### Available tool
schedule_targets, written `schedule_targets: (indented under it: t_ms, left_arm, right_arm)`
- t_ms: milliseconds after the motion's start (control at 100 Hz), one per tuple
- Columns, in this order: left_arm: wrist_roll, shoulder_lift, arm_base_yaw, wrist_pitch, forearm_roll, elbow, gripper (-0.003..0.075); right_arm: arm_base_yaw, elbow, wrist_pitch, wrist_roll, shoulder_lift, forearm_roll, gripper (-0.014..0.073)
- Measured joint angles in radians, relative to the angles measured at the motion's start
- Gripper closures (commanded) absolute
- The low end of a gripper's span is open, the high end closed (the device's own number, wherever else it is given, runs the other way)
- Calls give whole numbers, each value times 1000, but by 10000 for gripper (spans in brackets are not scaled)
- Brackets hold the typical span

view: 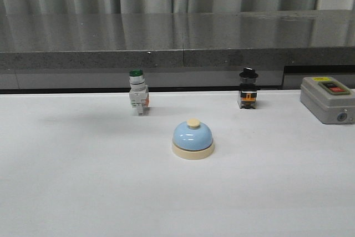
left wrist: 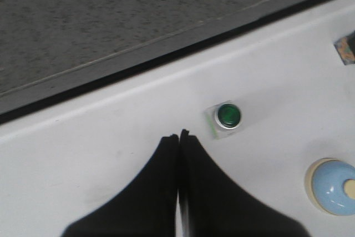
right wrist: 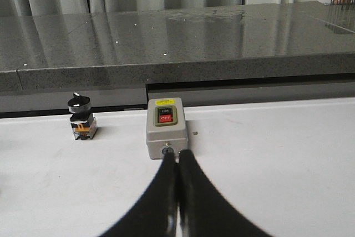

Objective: Place and press bell with both arms

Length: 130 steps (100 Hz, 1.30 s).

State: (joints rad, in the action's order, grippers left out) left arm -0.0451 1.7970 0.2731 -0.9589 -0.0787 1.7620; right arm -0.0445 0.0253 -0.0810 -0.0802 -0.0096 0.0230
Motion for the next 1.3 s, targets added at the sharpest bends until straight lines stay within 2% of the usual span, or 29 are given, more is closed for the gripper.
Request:
schedule_targets:
  t_ms: [220, 710, 1300]
  left_arm:
    - [2, -94, -116, 22, 0, -134, 741]
    - [2, -421, -269, 215, -15, -545, 741]
    - [2, -874, -288, 456, -55, -938, 741]
  right_arm:
    - [0, 0, 0, 0, 0, 0, 655]
    - [0, 0, 0, 0, 0, 0, 655]
    - [0, 0, 0, 0, 0, 0, 655]
